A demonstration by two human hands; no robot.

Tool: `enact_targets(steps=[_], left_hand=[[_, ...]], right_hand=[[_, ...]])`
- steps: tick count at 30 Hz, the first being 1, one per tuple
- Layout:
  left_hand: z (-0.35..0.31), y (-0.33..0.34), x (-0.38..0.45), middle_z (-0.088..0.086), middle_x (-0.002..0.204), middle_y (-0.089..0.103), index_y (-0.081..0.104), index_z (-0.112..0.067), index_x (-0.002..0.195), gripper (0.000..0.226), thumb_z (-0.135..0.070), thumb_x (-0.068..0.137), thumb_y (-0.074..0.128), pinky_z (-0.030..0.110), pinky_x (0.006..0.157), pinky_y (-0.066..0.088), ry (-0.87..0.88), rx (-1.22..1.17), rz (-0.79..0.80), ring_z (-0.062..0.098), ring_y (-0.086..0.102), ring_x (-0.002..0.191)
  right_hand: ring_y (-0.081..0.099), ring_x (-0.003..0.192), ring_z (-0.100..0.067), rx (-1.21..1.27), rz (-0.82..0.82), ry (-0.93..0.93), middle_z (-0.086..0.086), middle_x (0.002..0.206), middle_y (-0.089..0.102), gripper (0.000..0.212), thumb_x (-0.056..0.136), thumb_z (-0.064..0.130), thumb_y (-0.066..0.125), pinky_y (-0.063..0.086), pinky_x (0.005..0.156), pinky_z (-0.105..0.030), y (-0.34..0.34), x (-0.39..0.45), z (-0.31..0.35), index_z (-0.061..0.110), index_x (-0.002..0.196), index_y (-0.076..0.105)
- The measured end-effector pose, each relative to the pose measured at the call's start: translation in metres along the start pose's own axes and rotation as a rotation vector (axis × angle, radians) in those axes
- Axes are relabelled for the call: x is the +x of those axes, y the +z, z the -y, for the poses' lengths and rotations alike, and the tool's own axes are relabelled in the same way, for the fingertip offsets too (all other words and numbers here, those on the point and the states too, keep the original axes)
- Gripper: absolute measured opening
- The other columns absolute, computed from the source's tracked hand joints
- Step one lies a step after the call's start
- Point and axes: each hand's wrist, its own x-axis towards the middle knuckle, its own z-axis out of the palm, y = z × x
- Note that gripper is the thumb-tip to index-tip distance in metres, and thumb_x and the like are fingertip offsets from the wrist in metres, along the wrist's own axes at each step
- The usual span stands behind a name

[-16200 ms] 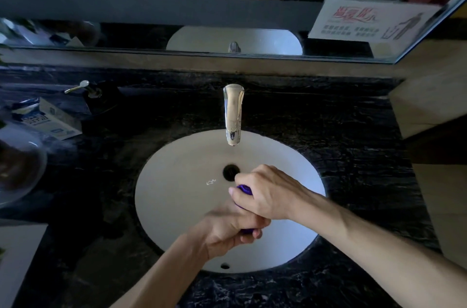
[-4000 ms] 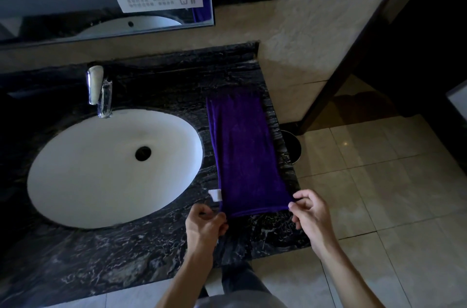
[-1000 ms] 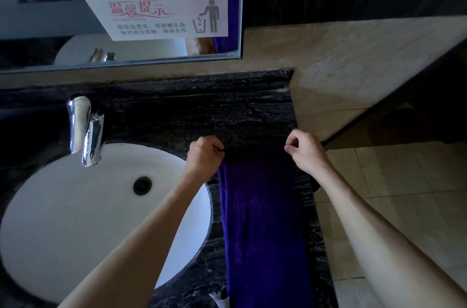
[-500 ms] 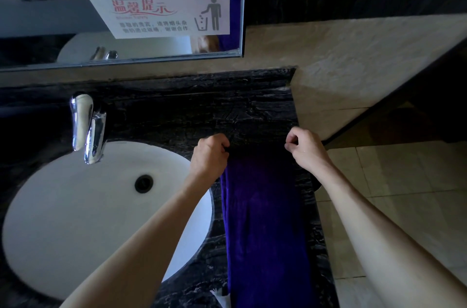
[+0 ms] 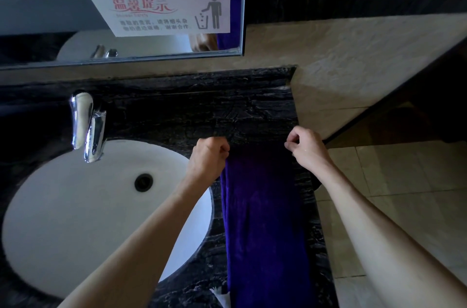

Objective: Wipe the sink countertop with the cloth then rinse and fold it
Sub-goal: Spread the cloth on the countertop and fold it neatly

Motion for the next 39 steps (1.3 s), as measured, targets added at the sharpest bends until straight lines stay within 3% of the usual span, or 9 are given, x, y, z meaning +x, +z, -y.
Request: enact_targets(steps=[6, 10, 15, 18, 20, 23, 28, 31, 39], left_hand=[[0.004, -0.008, 0.007, 0.006, 0.076, 0.067, 0.063, -0.014, 0.072, 0.026, 0.009, 0.075, 0.050, 0.043, 0.064, 0.058, -0.067, -0.057, 0.046, 0.028, 0.066, 0.071], [0.009, -0.011, 0.008, 0.011, 0.080, 0.066, 0.057, -0.017, 0.069, 0.028, 0.009, 0.073, 0.048, 0.038, 0.061, 0.051, -0.094, -0.026, 0.057, 0.032, 0.063, 0.073], [0.016, -0.005, 0.008, 0.014, 0.083, 0.067, 0.063, -0.008, 0.085, 0.021, 0.009, 0.078, 0.053, 0.042, 0.063, 0.052, -0.093, 0.051, 0.055, 0.037, 0.063, 0.076], [0.017, 0.000, 0.008, 0.015, 0.092, 0.068, 0.064, -0.010, 0.098, 0.011, -0.005, 0.088, 0.064, 0.040, 0.066, 0.049, -0.059, 0.074, 0.061, 0.037, 0.064, 0.083], [0.016, -0.002, 0.011, 0.014, 0.098, 0.068, 0.065, -0.011, 0.106, 0.014, -0.015, 0.092, 0.065, 0.036, 0.070, 0.045, -0.076, 0.073, 0.079, 0.035, 0.064, 0.089], [0.014, -0.005, 0.014, 0.012, 0.102, 0.066, 0.062, -0.012, 0.115, 0.029, -0.023, 0.090, 0.072, 0.040, 0.077, 0.052, -0.105, 0.087, 0.143, 0.033, 0.064, 0.092], [0.005, -0.006, 0.016, 0.013, 0.108, 0.062, 0.063, -0.009, 0.101, 0.019, -0.020, 0.088, 0.072, 0.038, 0.076, 0.050, -0.124, 0.164, 0.205, 0.035, 0.063, 0.096], [0.002, -0.008, 0.017, 0.007, 0.099, 0.058, 0.063, -0.009, 0.094, 0.023, -0.026, 0.086, 0.075, 0.035, 0.070, 0.047, -0.128, 0.168, 0.236, 0.028, 0.060, 0.087], [0.008, -0.001, 0.010, 0.007, 0.091, 0.062, 0.057, -0.020, 0.088, 0.017, -0.013, 0.084, 0.072, 0.036, 0.068, 0.047, -0.096, 0.101, 0.169, 0.032, 0.063, 0.087]], right_hand=[[0.070, 0.076, -0.026, -0.001, -0.006, -0.026, -0.007, 0.084, 0.066, 0.013, 0.096, 0.015, 0.067, 0.054, 0.064, -0.039, 0.000, -0.002, 0.000, 0.018, 0.086, 0.058], [0.069, 0.075, -0.028, 0.042, -0.015, -0.066, -0.005, 0.091, 0.064, 0.012, 0.097, 0.010, 0.064, 0.057, 0.067, -0.045, 0.001, -0.003, 0.000, 0.019, 0.092, 0.056], [0.065, 0.079, -0.025, -0.010, 0.001, -0.097, -0.003, 0.090, 0.066, 0.010, 0.098, 0.011, 0.062, 0.055, 0.067, -0.042, 0.005, -0.001, 0.002, 0.019, 0.094, 0.057], [0.063, 0.084, -0.022, -0.033, 0.043, -0.087, 0.001, 0.095, 0.065, 0.008, 0.098, 0.014, 0.063, 0.049, 0.066, -0.034, 0.005, 0.001, 0.002, 0.020, 0.098, 0.058], [0.062, 0.091, -0.020, -0.043, 0.072, -0.087, 0.003, 0.103, 0.063, 0.012, 0.096, 0.017, 0.068, 0.046, 0.071, -0.031, 0.003, 0.002, 0.002, 0.018, 0.107, 0.062], [0.061, 0.095, -0.020, -0.075, 0.108, -0.080, 0.002, 0.108, 0.061, 0.021, 0.095, 0.015, 0.069, 0.045, 0.074, -0.031, 0.002, 0.003, 0.002, 0.017, 0.114, 0.063], [0.060, 0.088, -0.019, -0.041, 0.086, -0.010, 0.001, 0.099, 0.061, 0.016, 0.093, 0.012, 0.070, 0.042, 0.068, -0.030, 0.005, 0.006, 0.006, 0.019, 0.103, 0.060], [0.059, 0.088, -0.018, -0.038, 0.075, 0.002, 0.002, 0.098, 0.060, 0.015, 0.093, 0.011, 0.070, 0.043, 0.070, -0.030, 0.004, 0.005, 0.008, 0.017, 0.103, 0.061], [0.059, 0.086, -0.020, -0.021, 0.059, -0.002, 0.003, 0.092, 0.059, 0.010, 0.094, 0.010, 0.067, 0.045, 0.070, -0.031, 0.003, 0.002, 0.010, 0.015, 0.101, 0.062]])
